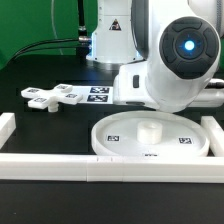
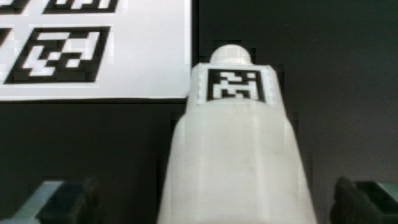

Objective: Assemble round table

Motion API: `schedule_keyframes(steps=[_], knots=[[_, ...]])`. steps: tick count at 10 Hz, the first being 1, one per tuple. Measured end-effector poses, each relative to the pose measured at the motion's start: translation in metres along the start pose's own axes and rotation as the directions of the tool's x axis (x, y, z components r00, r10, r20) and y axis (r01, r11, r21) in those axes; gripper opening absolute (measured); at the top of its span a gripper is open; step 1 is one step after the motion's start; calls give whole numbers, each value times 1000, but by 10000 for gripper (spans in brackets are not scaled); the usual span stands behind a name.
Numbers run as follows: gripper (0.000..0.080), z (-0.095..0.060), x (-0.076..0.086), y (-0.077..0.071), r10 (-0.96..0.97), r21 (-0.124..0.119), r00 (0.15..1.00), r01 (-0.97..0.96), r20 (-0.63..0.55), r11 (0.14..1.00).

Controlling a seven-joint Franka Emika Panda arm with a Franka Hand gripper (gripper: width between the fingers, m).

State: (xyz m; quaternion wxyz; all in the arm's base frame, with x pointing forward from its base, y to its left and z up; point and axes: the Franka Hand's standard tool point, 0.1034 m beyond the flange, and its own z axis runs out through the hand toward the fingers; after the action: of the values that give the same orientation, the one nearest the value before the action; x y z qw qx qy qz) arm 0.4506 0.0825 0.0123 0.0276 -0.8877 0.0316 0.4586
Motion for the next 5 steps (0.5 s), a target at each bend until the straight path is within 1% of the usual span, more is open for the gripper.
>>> schedule_keyframes(steps=[3,4,5], knots=[[638,2,3,-1,-3,-1,1000,3,-8,1000],[468,2,3,-2,-3,-1,1000,3,-8,1000],[409,2,3,-2,-3,-1,1000,3,-9,1000]])
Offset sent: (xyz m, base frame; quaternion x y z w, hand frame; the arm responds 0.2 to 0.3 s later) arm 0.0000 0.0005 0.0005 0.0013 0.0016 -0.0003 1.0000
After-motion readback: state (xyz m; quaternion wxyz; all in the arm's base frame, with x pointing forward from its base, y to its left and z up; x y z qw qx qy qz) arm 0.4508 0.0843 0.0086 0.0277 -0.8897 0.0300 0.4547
